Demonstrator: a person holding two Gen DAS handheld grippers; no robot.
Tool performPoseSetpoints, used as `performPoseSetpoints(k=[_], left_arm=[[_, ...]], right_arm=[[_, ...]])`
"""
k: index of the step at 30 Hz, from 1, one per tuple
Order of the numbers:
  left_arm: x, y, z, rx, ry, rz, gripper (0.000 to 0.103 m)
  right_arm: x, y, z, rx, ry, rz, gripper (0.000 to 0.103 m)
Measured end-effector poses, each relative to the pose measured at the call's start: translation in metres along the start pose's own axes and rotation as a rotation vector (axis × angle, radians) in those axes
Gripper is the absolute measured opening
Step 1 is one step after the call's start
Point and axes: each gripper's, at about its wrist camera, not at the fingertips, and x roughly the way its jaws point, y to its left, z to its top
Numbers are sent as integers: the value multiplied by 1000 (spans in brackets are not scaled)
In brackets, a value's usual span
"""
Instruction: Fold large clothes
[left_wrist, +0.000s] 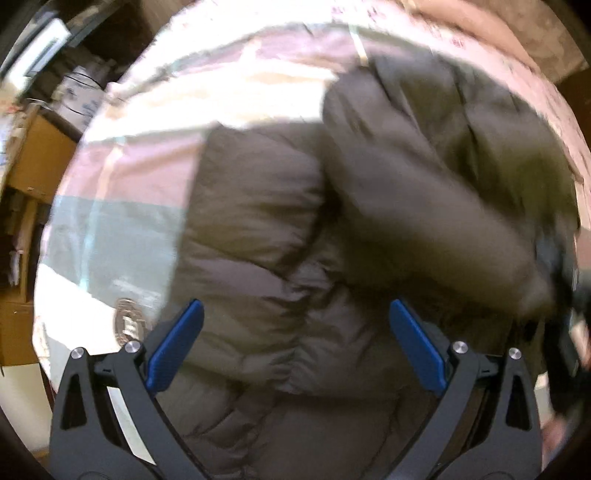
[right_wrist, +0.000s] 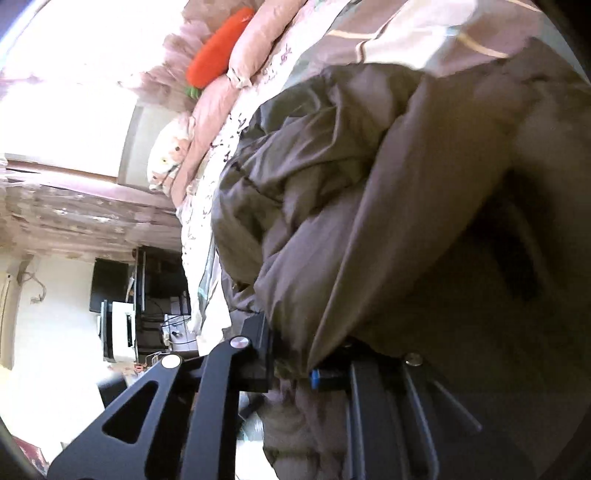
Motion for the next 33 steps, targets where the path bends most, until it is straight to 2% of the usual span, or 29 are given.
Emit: performPoseSetpoints(k=[2, 4, 6, 8, 10, 11, 12, 14, 17, 19, 26, 28, 30, 31, 33], left_arm=[[-20, 3, 0, -4, -72, 34, 101], [-33, 6, 9, 10, -116, 42, 101], [-37, 0, 15, 36, -116, 37, 101], [-34, -11, 14, 62, -115, 31, 101], [-28, -24, 13, 79, -101, 21, 101], [-24, -31, 10, 82, -81, 13, 101], [-21, -35, 7, 79, -65, -1, 101], [-14, -41, 6, 75, -43, -38, 101], [-5, -52, 2, 93, -17, -71, 101], [-2, -57, 1, 108, -8, -79, 101], [-12, -67, 2, 149, -23, -117, 101], [-9, -69, 1, 163, -12, -115, 101], [-6, -70, -3, 170, 1, -116, 101], [-6, -71, -4, 168, 8, -122, 101], [-8, -72, -4, 160, 10, -155, 101]], right_arm=[[-14, -16, -13, 24, 10, -6, 14], [-28, -38, -32, 41, 37, -47, 14], [-43, -61, -48, 36, 83, -112, 15], [-37, -81, -66, 32, 159, -181, 16], [-32, -89, -72, 58, 201, -177, 24], [-34, -87, -72, 39, 203, -188, 38], [-37, -85, -72, 14, 193, -205, 65], [-49, -78, -72, -57, 135, -233, 91], [-59, -80, -71, -42, 145, -229, 91], [-68, -84, -67, 4, 122, -218, 91], [-95, -81, -42, 26, 39, -179, 91], [-103, -82, -30, -18, 12, -196, 91], [-90, -66, -27, -118, 52, -258, 91], [-83, -63, -27, -124, 68, -249, 91], [-81, -61, -28, -68, 73, -165, 91]])
